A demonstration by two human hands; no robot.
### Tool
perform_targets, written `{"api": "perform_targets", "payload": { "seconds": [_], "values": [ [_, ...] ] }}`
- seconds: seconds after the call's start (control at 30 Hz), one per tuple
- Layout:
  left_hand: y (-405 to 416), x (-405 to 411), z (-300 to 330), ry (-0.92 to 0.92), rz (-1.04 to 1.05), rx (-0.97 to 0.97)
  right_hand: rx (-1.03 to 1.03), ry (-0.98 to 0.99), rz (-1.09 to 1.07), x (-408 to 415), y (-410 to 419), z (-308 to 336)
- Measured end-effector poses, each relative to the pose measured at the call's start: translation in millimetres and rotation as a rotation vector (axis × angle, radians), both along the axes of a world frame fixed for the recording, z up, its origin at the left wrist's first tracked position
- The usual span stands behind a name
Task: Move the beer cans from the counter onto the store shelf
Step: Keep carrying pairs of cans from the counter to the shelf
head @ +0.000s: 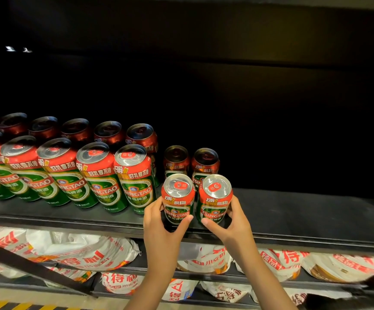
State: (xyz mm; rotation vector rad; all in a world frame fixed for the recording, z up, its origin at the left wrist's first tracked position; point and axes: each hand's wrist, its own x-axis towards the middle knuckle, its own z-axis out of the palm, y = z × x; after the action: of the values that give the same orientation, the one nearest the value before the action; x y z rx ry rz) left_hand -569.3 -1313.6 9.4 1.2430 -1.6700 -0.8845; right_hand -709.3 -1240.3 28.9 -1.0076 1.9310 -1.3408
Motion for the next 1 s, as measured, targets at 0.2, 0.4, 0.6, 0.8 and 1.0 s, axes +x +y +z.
{"api": "perform_targets", "payload": {
  "seconds": [0.2, 0.4, 0.6, 0.8, 1.0],
  "values": [
    [2.4, 7.1, -8.5, 0.042, -0.066, -0.048, -0.018, 0.093, 0.017, -3.3, 1.5, -5.0],
    [4.4, 3.9, -9.8, 0.032, -0.042, -0.113, -0.006, 0.129, 0.026, -5.5, -0.9, -7.3],
    [4.3, 2.3, -9.1, 0.056, -0.011, -0.127, -0.001, 0.069, -0.023, -1.2, -1.7, -4.0],
    [4.1, -1.0, -4.7, 0.209, 0.041, -0.051, -0.005, 0.105, -0.015, 4.2, -7.6, -6.3],
    [3.6, -4.3, -4.7, 0.224, 0.079, -0.098, -0.046, 0.131, -0.074, 6.8, -11.4, -6.8]
  ]
}}
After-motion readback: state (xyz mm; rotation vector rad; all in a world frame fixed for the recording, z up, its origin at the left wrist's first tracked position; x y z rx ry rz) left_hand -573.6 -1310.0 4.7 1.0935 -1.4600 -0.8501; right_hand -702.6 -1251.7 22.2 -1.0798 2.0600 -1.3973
